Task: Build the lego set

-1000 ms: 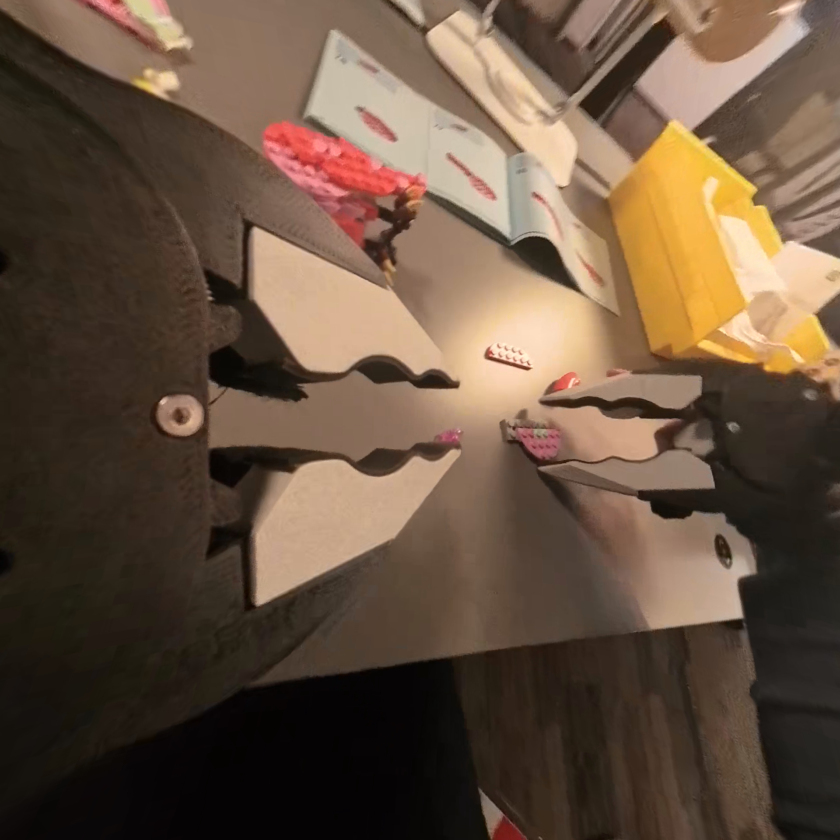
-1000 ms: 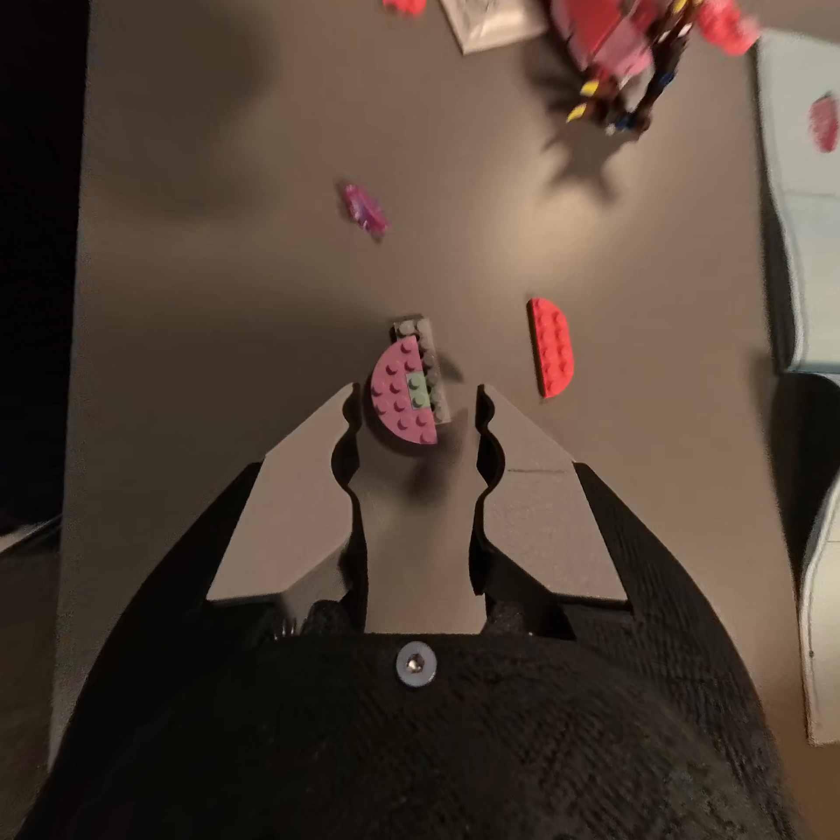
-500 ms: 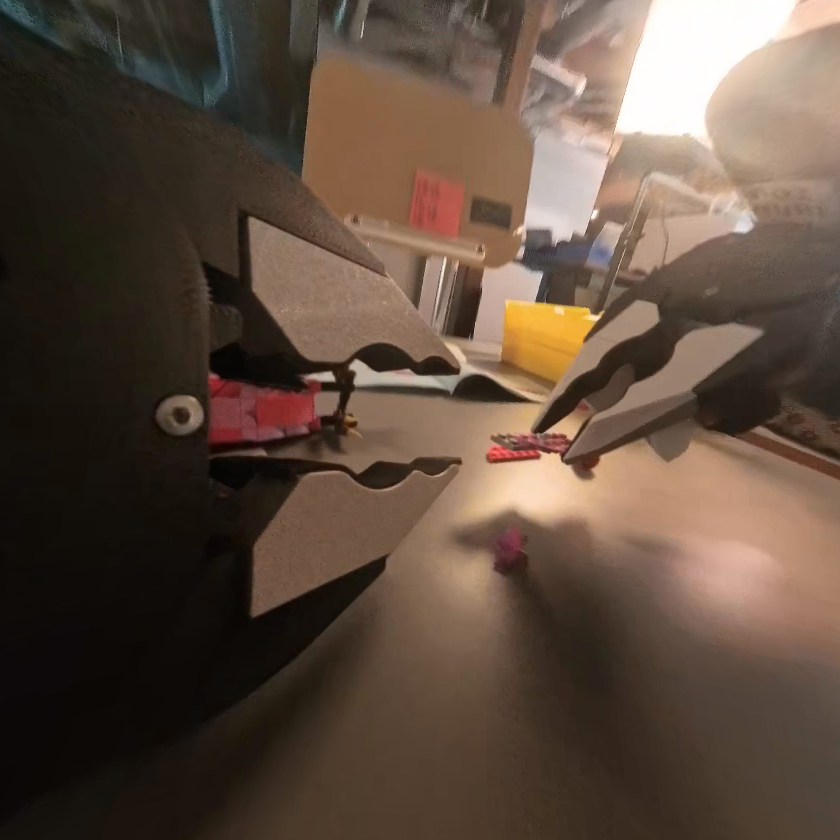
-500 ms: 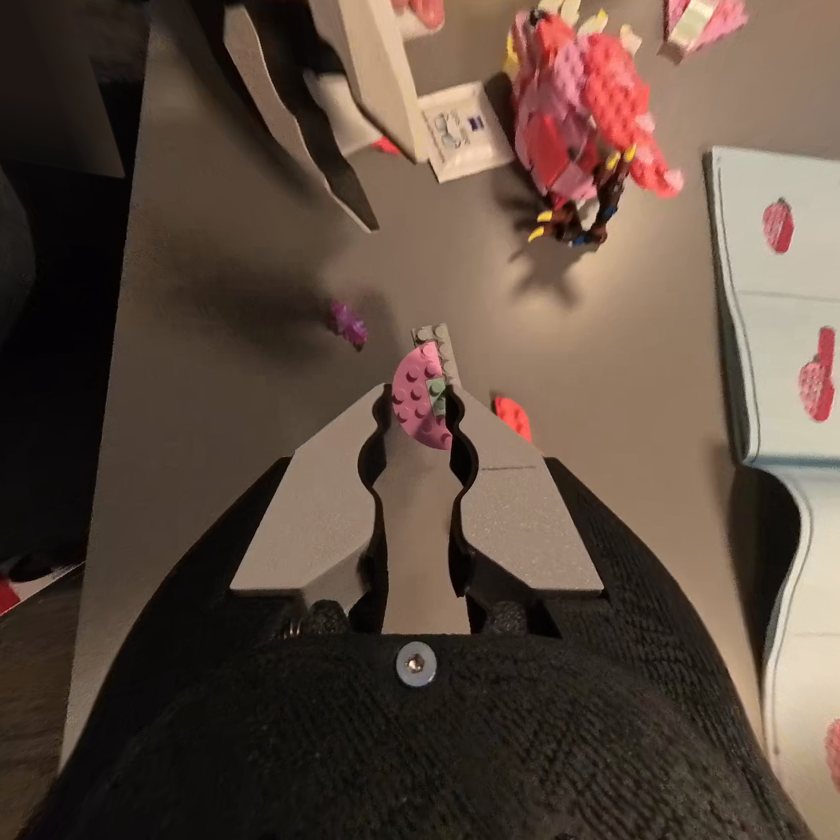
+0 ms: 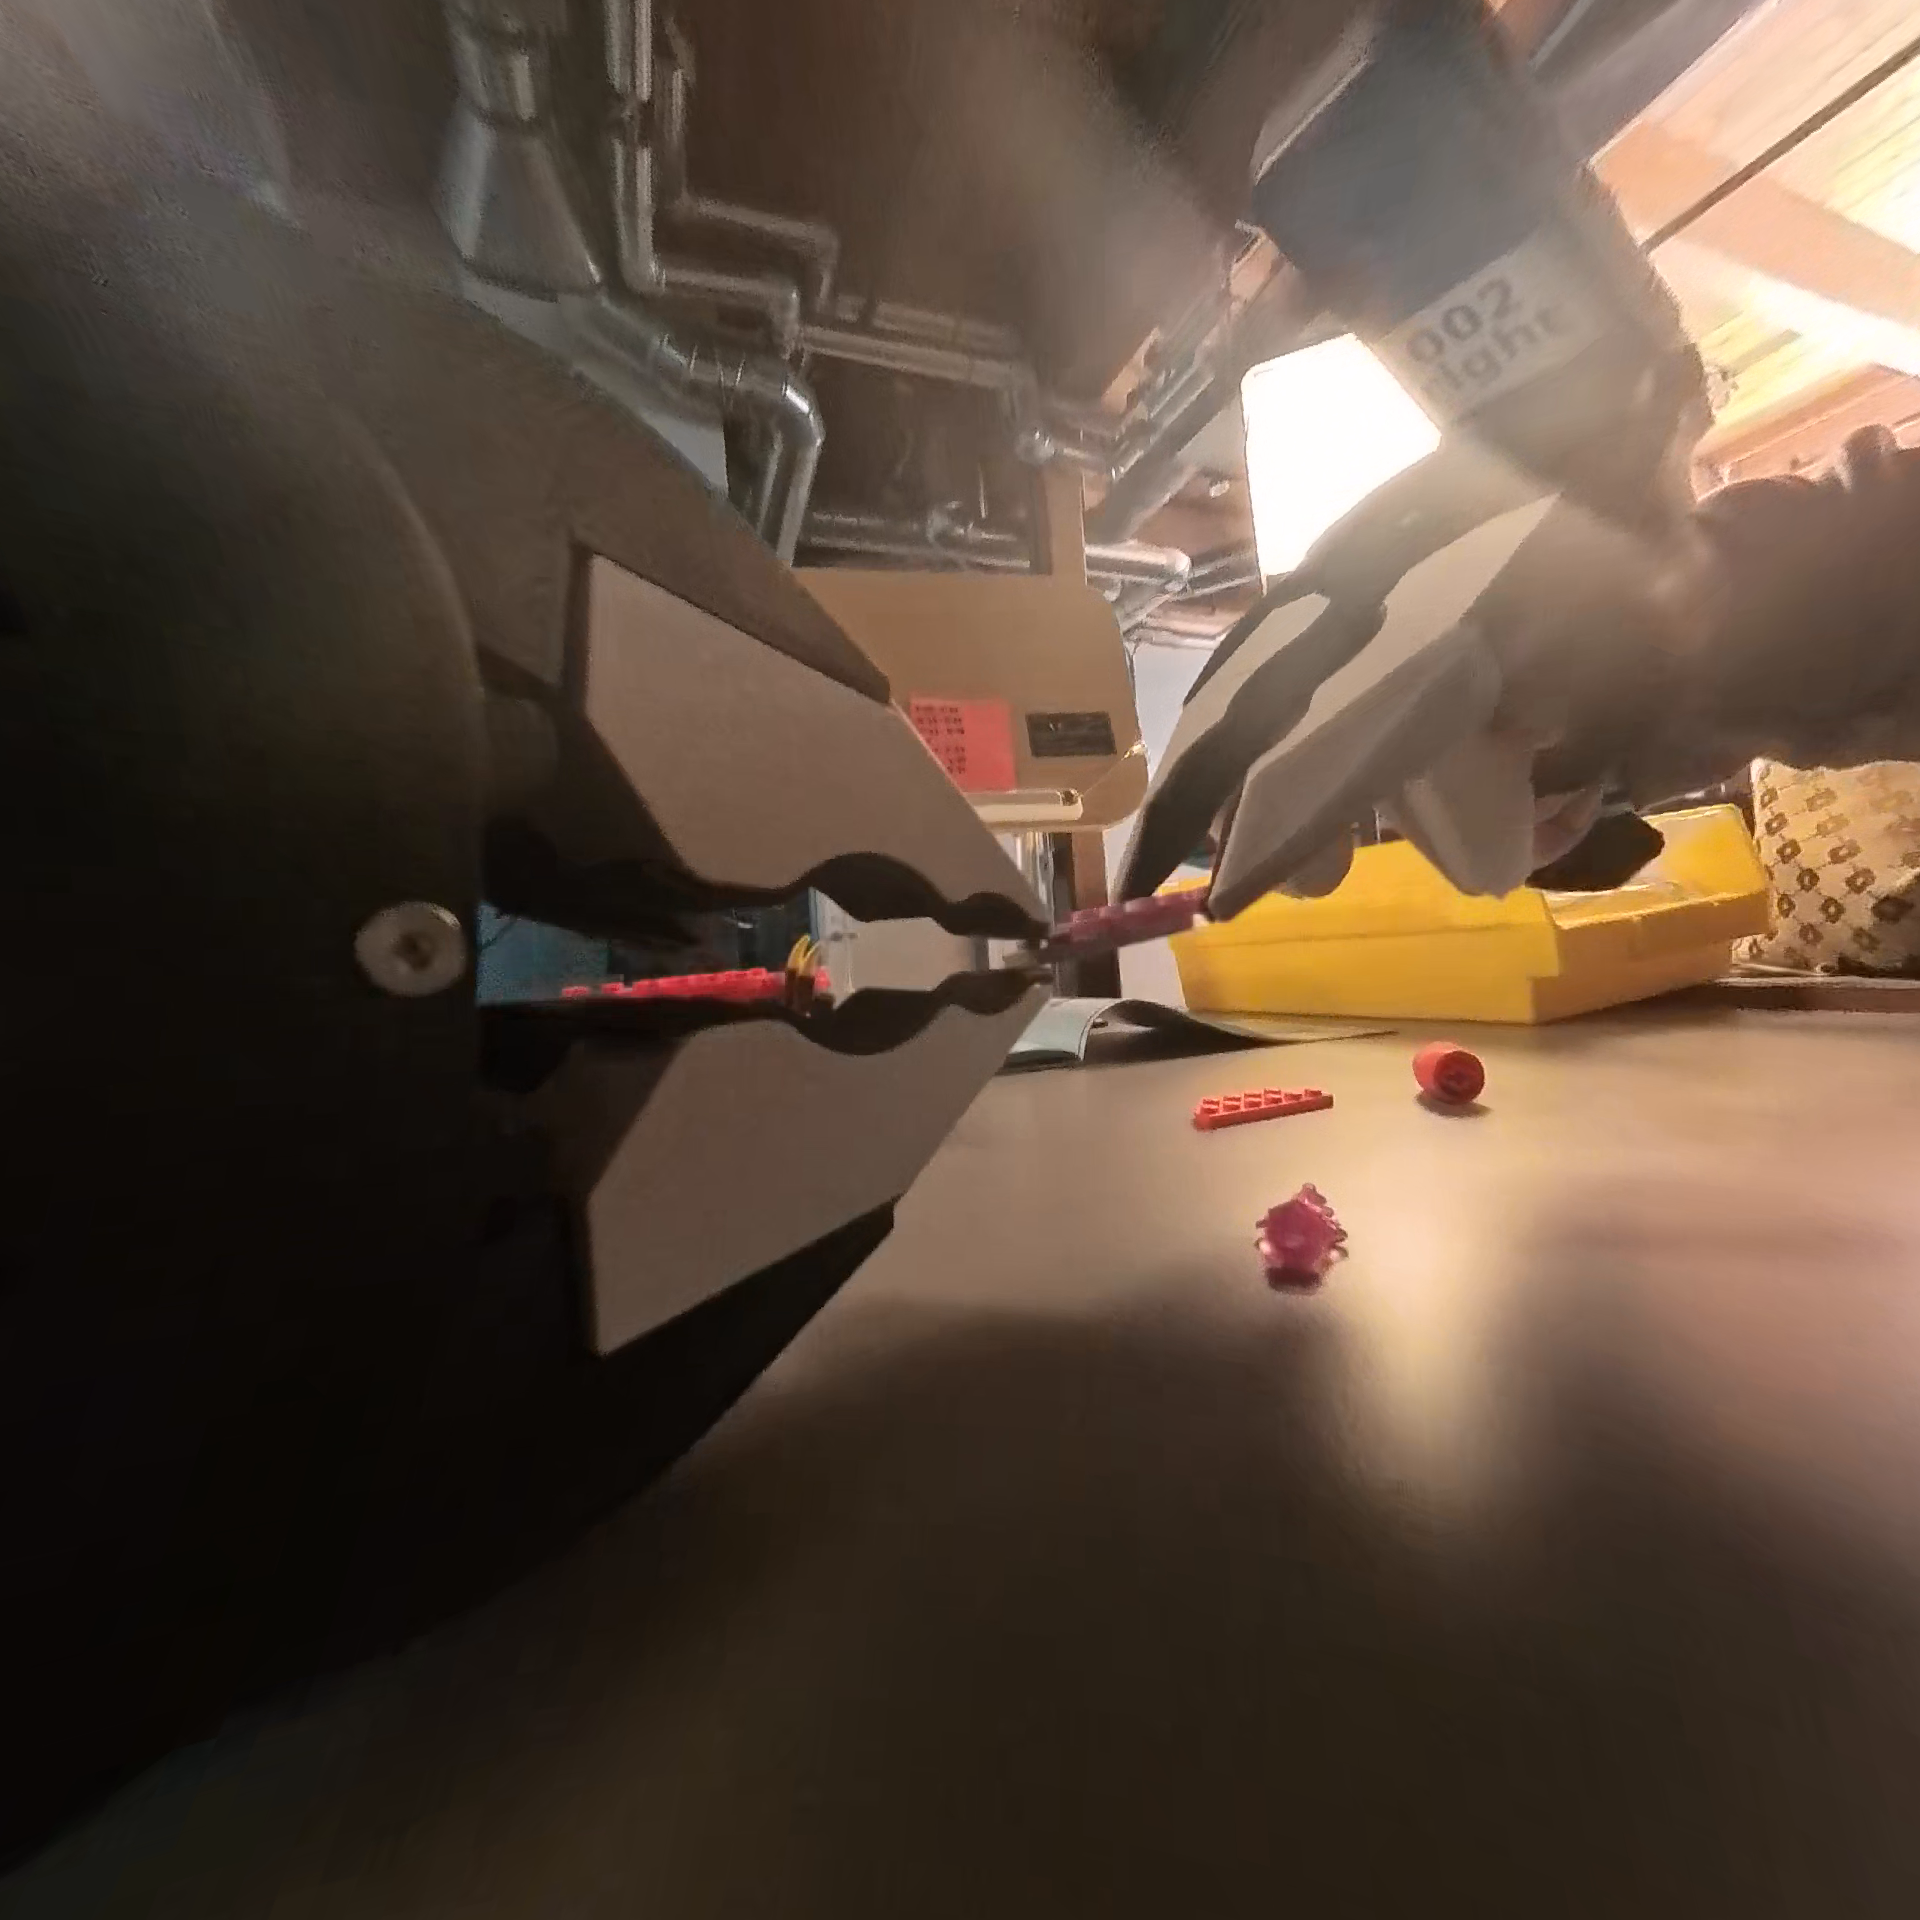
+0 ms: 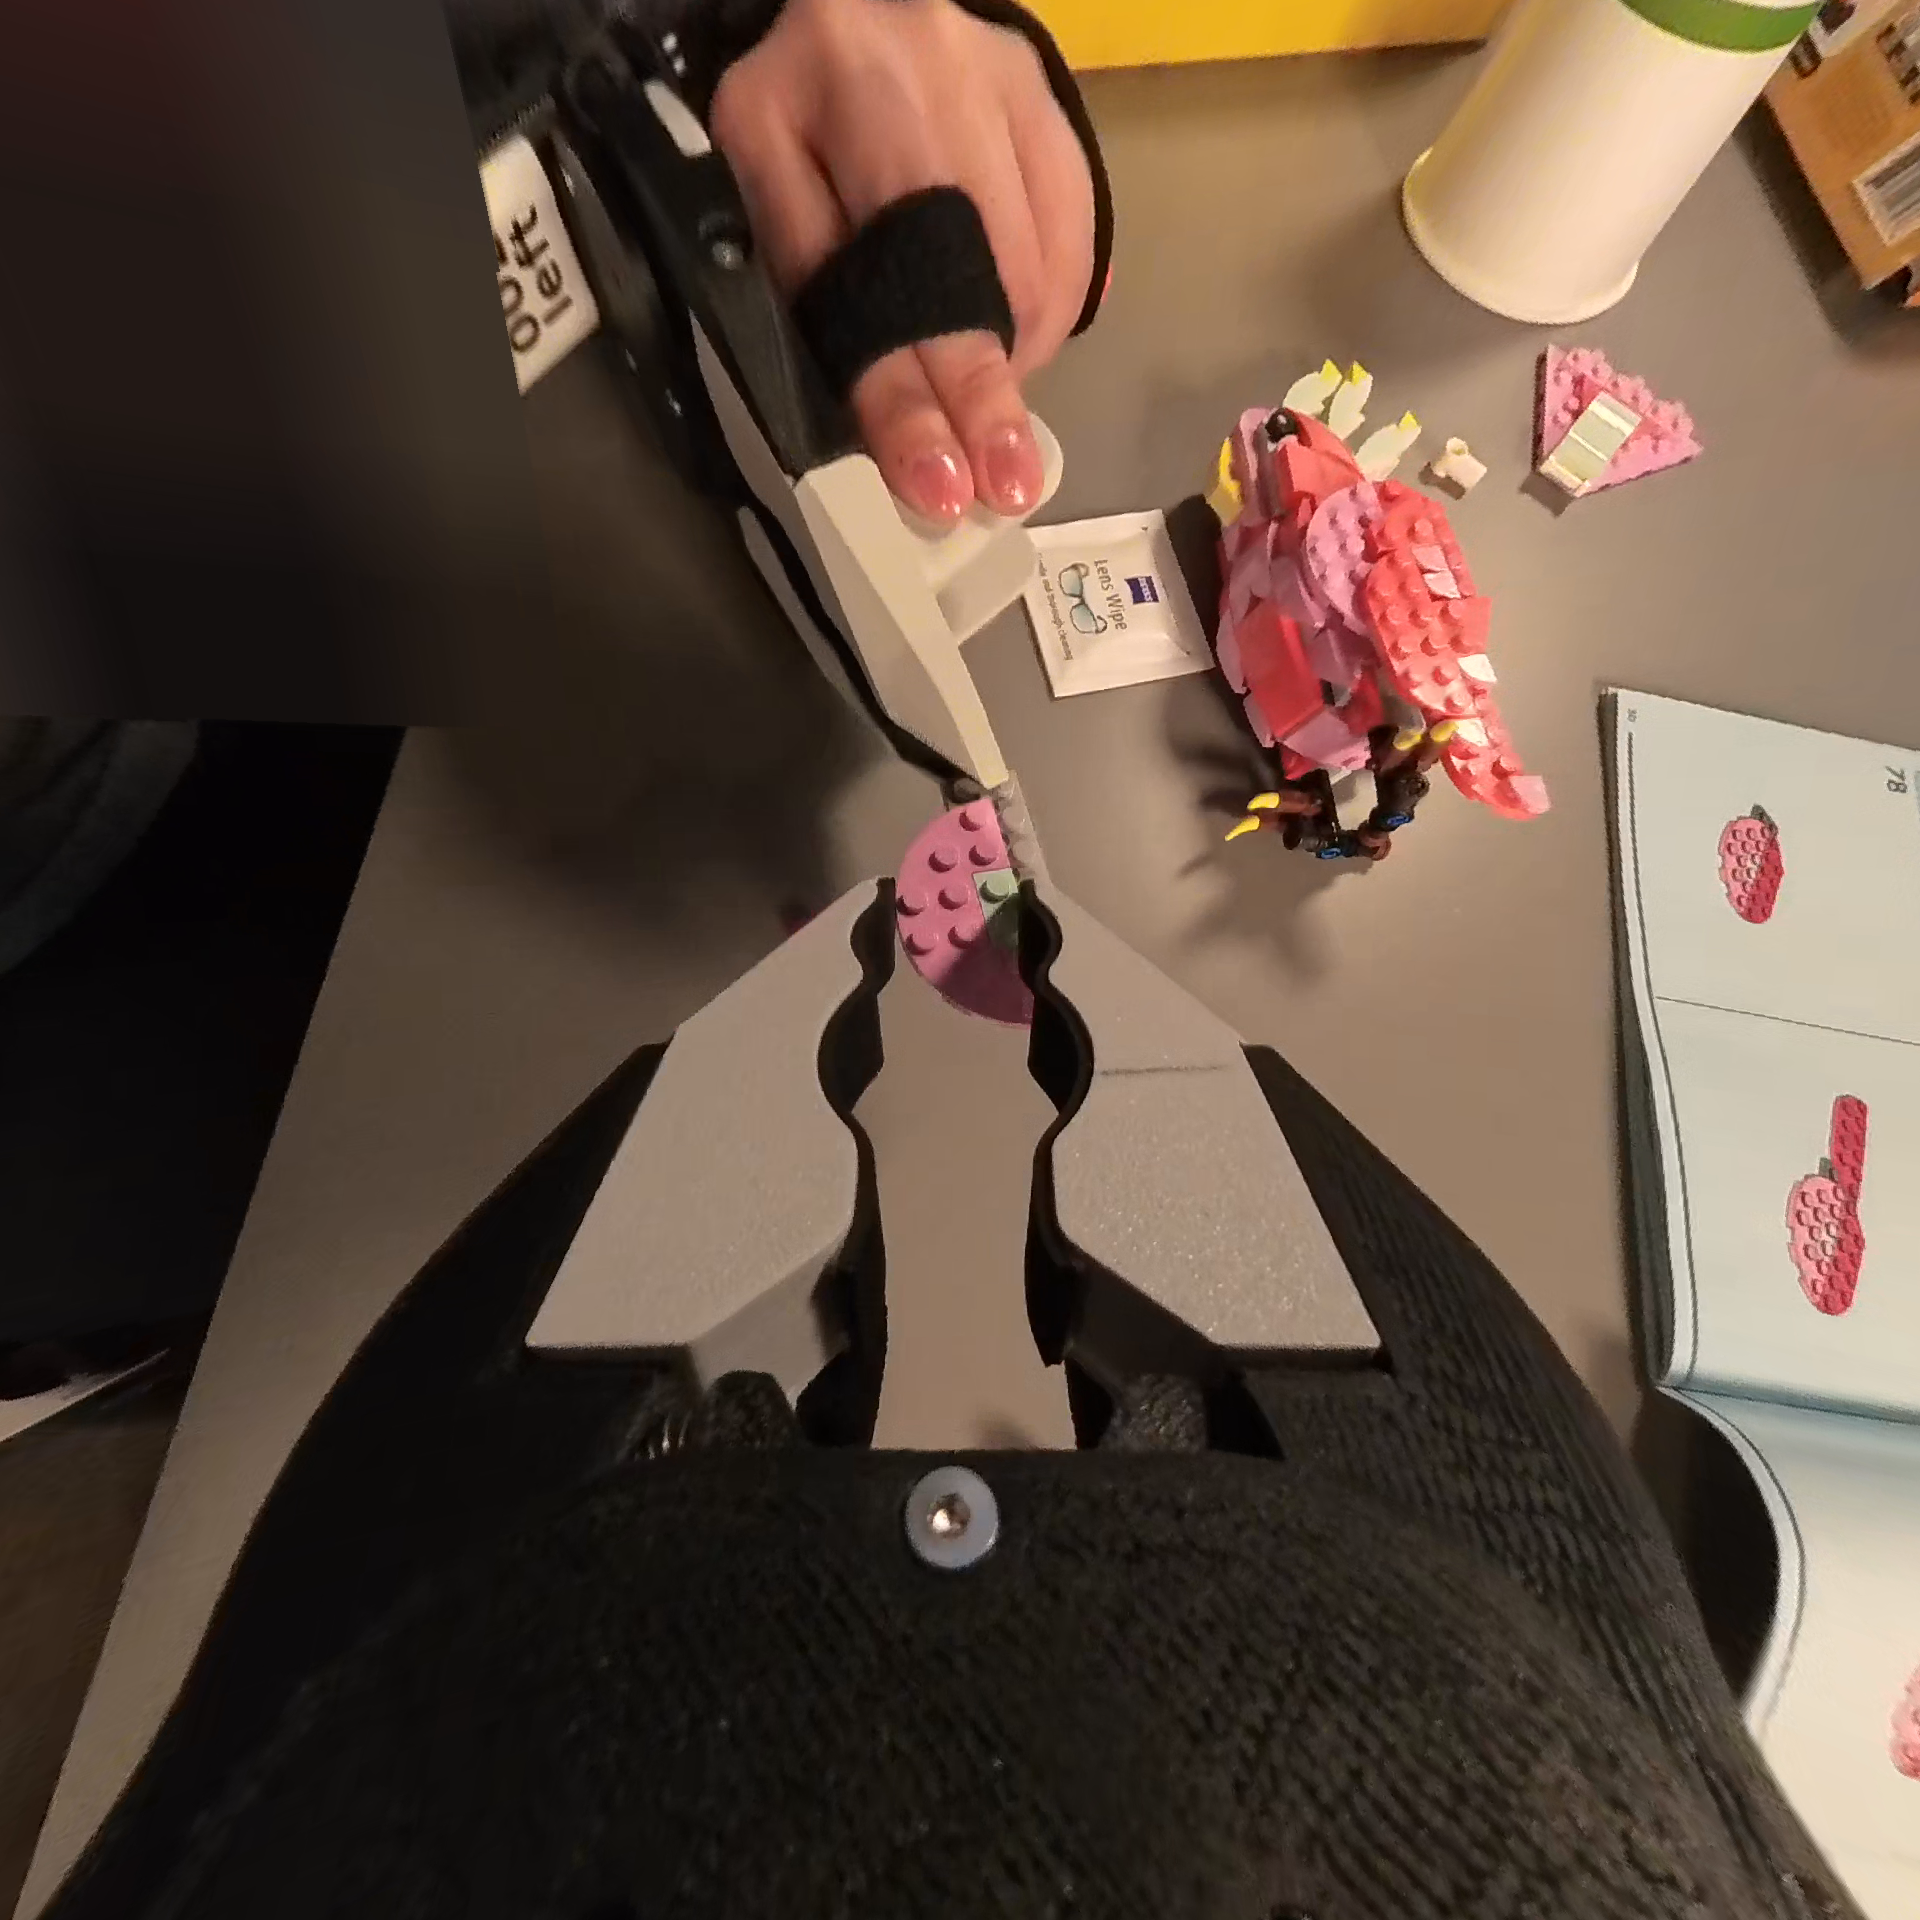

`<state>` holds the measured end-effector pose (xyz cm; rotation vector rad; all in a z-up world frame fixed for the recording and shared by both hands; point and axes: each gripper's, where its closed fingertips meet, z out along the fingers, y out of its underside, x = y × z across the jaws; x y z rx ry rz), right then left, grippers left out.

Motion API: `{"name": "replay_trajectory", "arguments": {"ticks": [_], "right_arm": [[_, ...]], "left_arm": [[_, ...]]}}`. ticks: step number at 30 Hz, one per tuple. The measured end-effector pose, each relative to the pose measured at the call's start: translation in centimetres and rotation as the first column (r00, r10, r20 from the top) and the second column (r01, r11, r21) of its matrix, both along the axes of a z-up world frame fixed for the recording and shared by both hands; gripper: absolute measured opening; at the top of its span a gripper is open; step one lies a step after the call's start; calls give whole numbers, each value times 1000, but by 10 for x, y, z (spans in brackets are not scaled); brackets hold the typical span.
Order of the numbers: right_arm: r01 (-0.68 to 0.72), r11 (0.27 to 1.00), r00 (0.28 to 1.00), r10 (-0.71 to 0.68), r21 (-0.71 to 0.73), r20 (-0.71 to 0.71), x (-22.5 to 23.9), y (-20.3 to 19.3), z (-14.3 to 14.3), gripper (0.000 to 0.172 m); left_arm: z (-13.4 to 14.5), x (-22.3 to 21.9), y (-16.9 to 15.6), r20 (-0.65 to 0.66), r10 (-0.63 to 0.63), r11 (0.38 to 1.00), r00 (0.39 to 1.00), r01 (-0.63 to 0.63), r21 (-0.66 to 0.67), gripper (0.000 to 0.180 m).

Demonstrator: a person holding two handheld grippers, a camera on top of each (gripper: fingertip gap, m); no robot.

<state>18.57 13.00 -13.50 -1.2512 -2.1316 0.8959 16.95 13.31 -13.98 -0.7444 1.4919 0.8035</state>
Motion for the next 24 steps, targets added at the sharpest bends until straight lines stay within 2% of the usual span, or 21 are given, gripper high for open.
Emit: {"name": "replay_trajectory", "arguments": {"ticks": [5, 7, 9, 11, 14, 17, 24], "right_arm": [[16, 999, 1000, -17, -52, -23, 5, 2, -2, 21], [50, 997, 998, -52, -57, -32, 12, 12, 0, 30], [78, 989, 995, -85, -123, -55, 21, 23, 6, 39], [117, 981, 992, -122, -158, -22, 28, 40, 3, 43], [170, 982, 982, -162, -87, 94, 37, 68, -22, 41], [157, 981, 976, -137, -110, 170, 39, 71, -38, 35], [155, 984, 970, -135, -88, 201, 41, 81, -53, 30]], "left_arm": [[7, 3, 0, -1, -5, 1000, 1000, 5, 31, 3], [5, 1, 1, -15, -13, 999, 1000, 13, 31, 2], [2, -2, 2, -33, -25, 999, 999, 27, 40, 2], [-3, -6, 6, -58, -32, 999, 998, 35, 42, 2], [-5, -9, 11, -53, -40, 998, 998, 42, 43, 2], [-4, -7, 9, -40, -53, 997, 998, 55, 48, 2], [-5, -8, 11, -14, -21, 999, 1000, 22, 27, 2]]}}
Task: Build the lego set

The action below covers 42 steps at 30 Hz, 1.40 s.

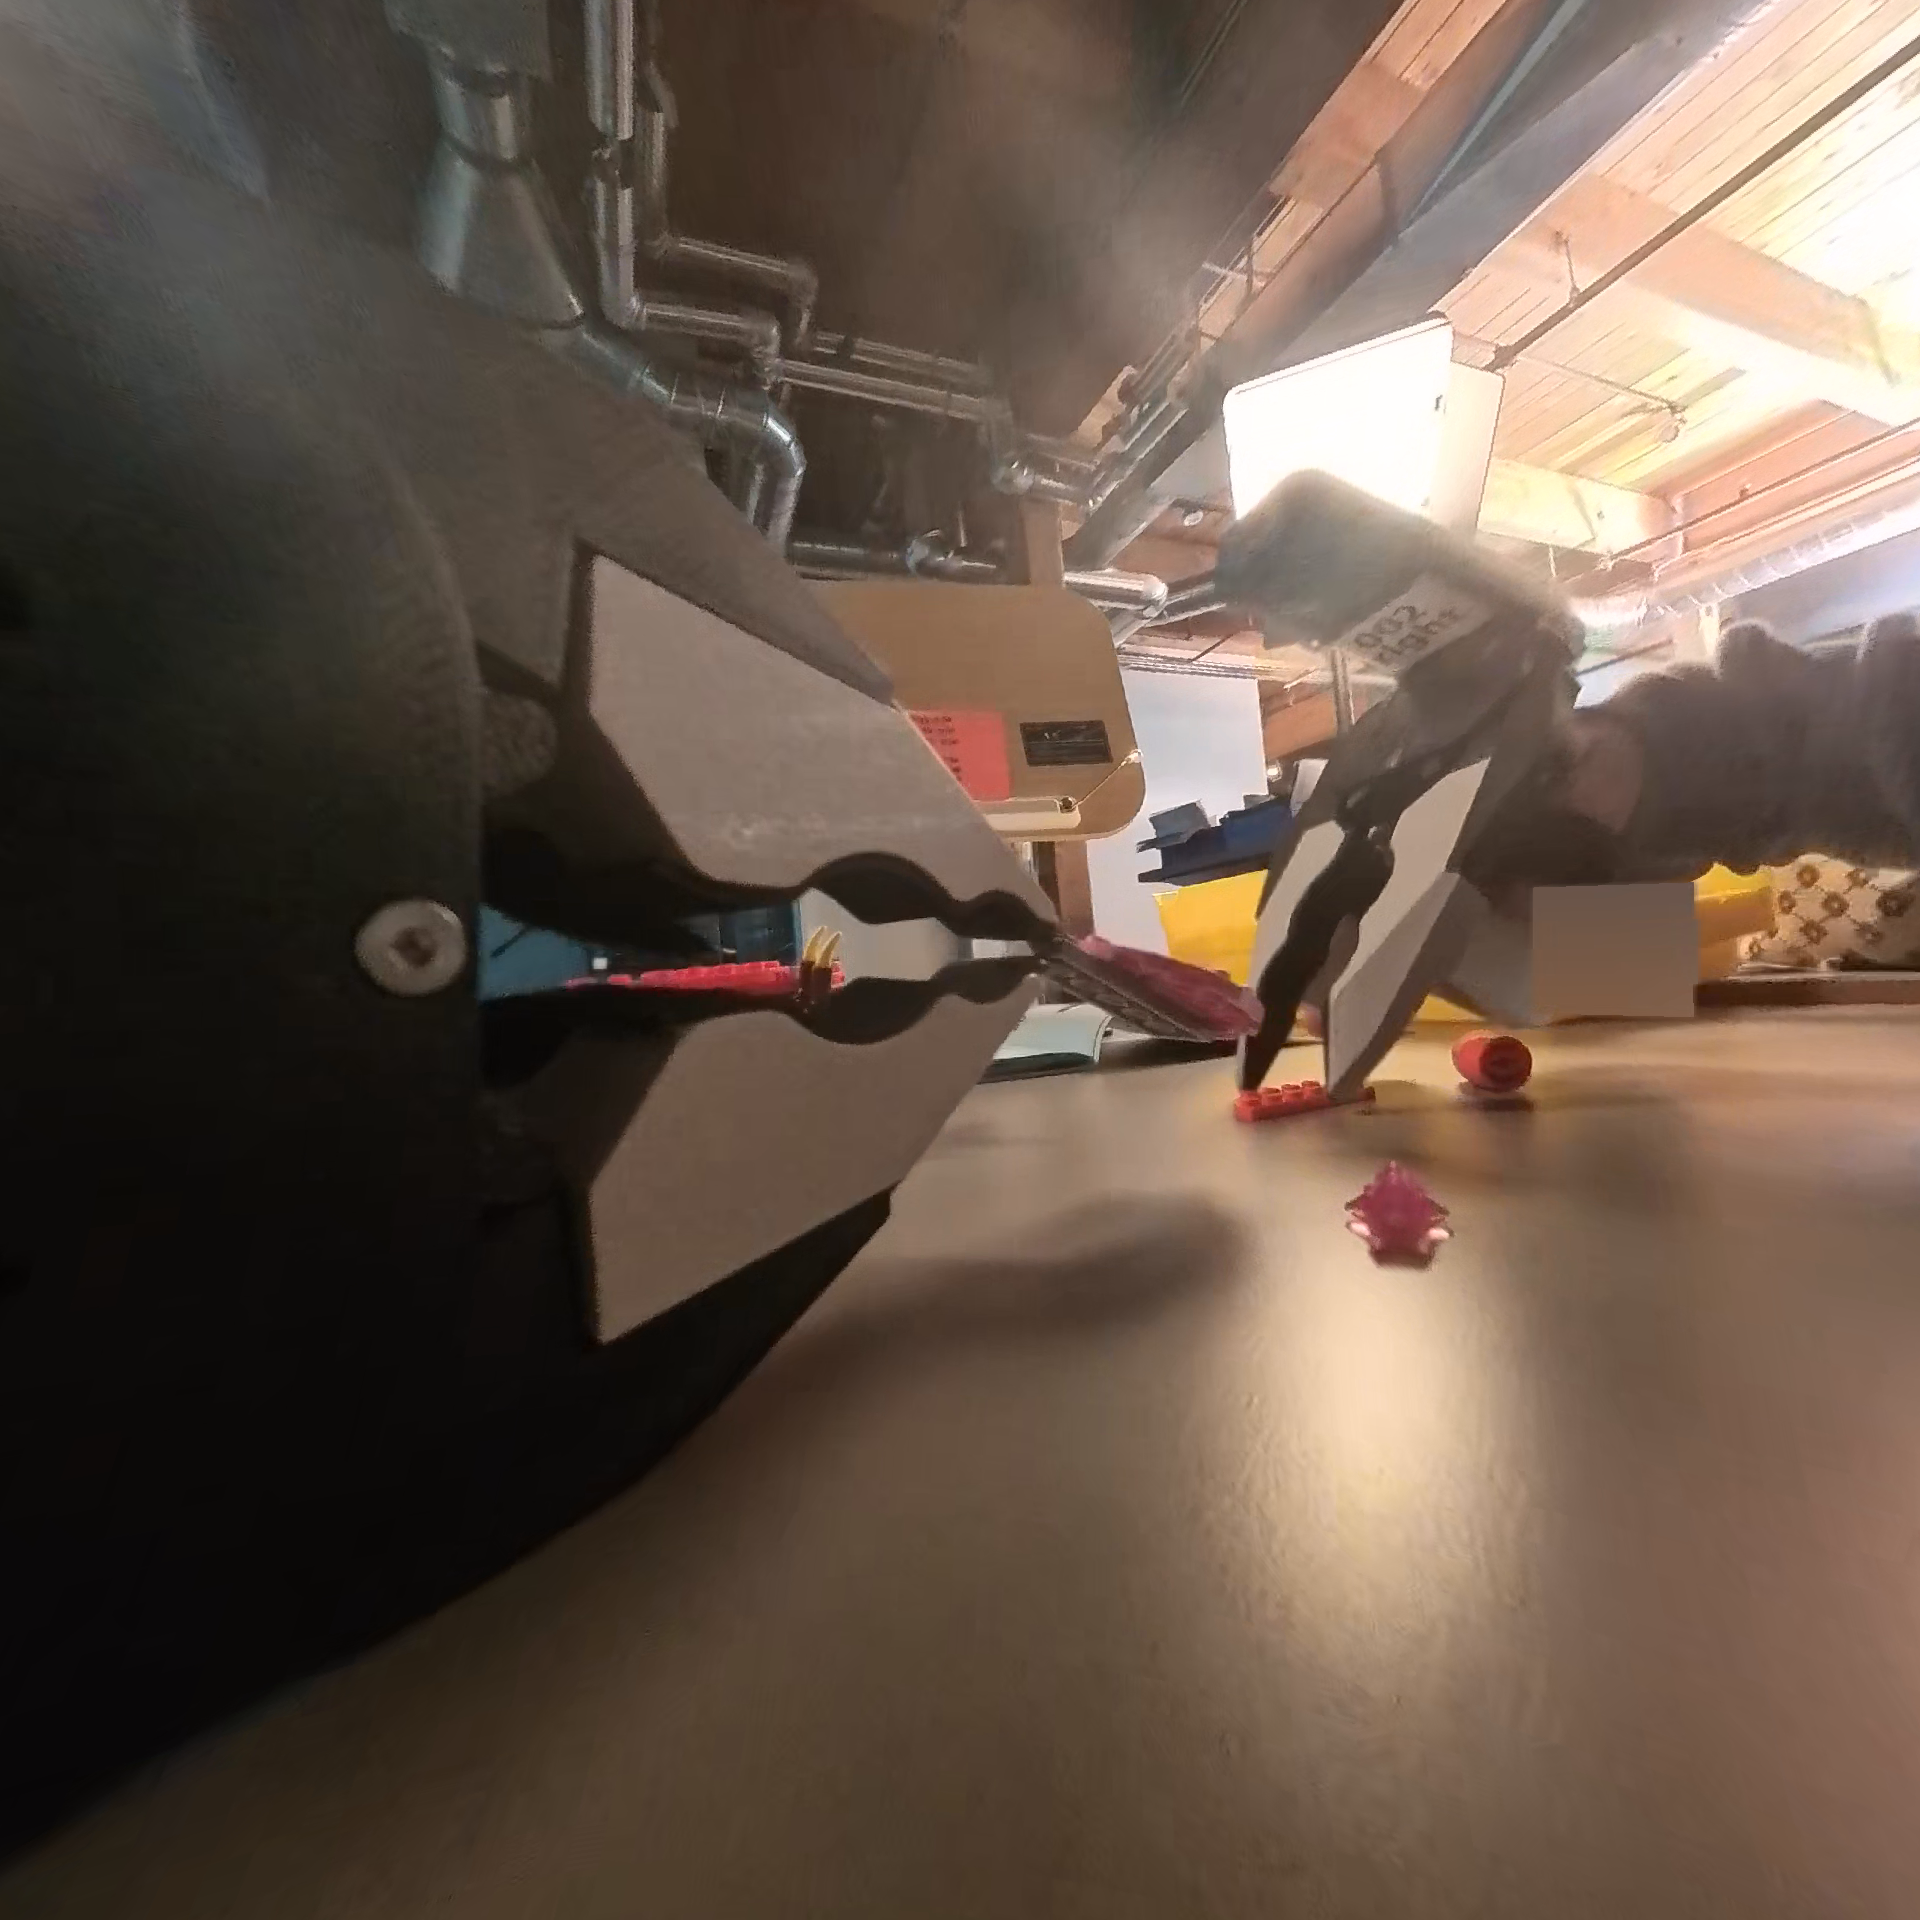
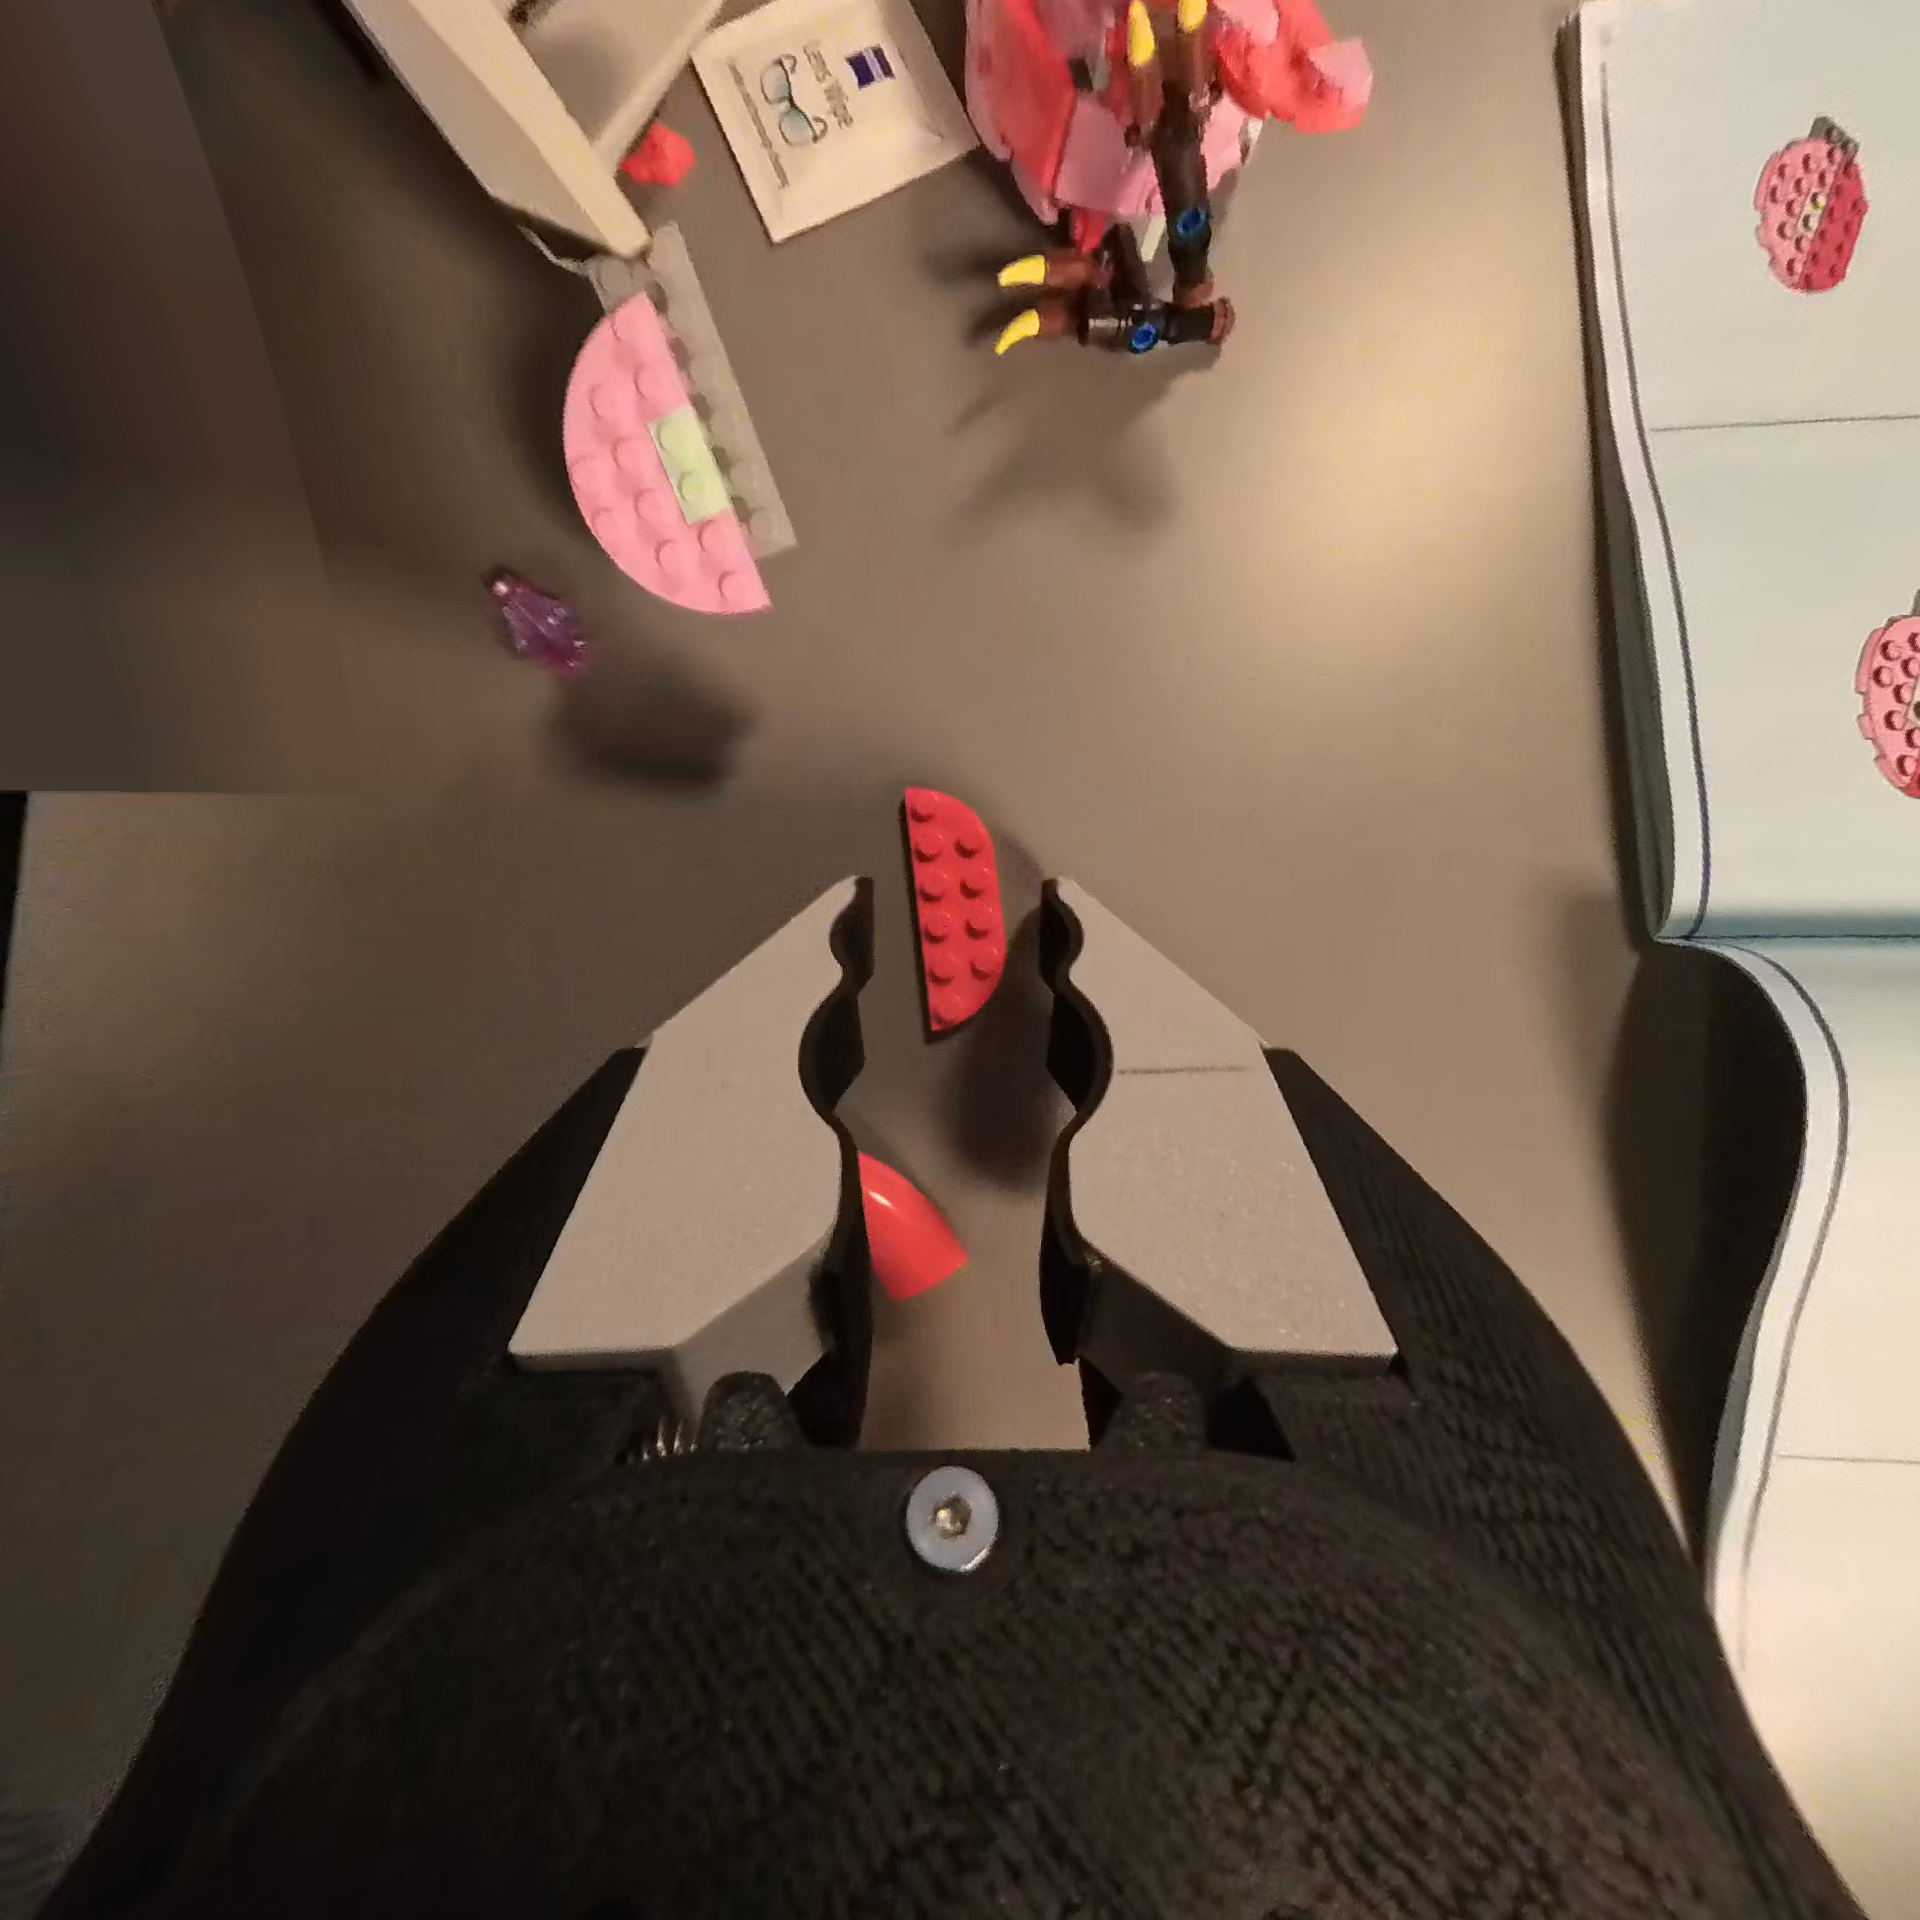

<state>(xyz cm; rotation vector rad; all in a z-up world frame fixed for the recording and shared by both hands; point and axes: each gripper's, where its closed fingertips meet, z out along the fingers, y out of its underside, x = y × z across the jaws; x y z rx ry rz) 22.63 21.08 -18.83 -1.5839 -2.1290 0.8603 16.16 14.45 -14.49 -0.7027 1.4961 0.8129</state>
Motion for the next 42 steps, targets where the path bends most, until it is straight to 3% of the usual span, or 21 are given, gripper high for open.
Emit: {"name": "replay_trajectory", "arguments": {"ticks": [5, 7, 10, 13, 16, 19, 23, 25, 28, 33, 38, 42], "right_arm": [[2, 1000, 1000, -2, 0, 7, -2, -1, 1, 12], [-8, 1000, 997, 8, -11, -79, -11, -6, 18, 0], [-43, 999, 980, 37, -28, -195, -25, -21, 49, 0], [-9, 998, 993, 16, 62, -113, -23, -16, 42, 0], [54, 999, 998, -54, 3, -29, -22, -17, 27, 19], [51, 998, 997, -53, 33, 55, -20, -19, 5, 30], [57, 997, 994, -61, 57, 85, -25, -19, -2, 26], [60, 996, 994, -66, 73, 89, -27, -17, -2, 13], [26, 994, 993, -37, 106, 112, -23, -18, -1, 12], [-68, 998, 985, 68, 7, -158, -41, -47, 67, 12], [-180, 976, 981, 188, 124, -56, -45, -66, 70, 12], [-220, 966, 974, 224, 135, -18, -46, -71, 75, 12]], "left_arm": [[3, 1, 0, 25, 12, 1000, 1000, -12, 14, 2], [7, 3, -1, 50, 11, 1000, 999, -12, 24, 2], [12, 5, -3, 69, 4, 999, 998, -7, 38, 2], [1, 5, -5, 12, -17, 1000, 1000, 17, 9, 2], [-1, 1, -7, -7, -23, 1000, 1000, 23, -18, 2], [5, -1, -7, 23, -22, 1000, 999, 22, -8, 2], [8, 0, -7, 27, -25, 999, 999, 25, 23, 2], [12, -1, -6, 42, -22, 999, 999, 20, 40, 2], [16, -2, -6, 54, -20, 998, 998, 17, 56, 2], [20, 2, -9, 56, -38, 996, 998, 33, 85, 2], [29, 4, -12, 78, -52, 990, 996, 41, 136, 2], [35, 5, -16, 86, -65, 985, 994, 50, 164, 2]]}}
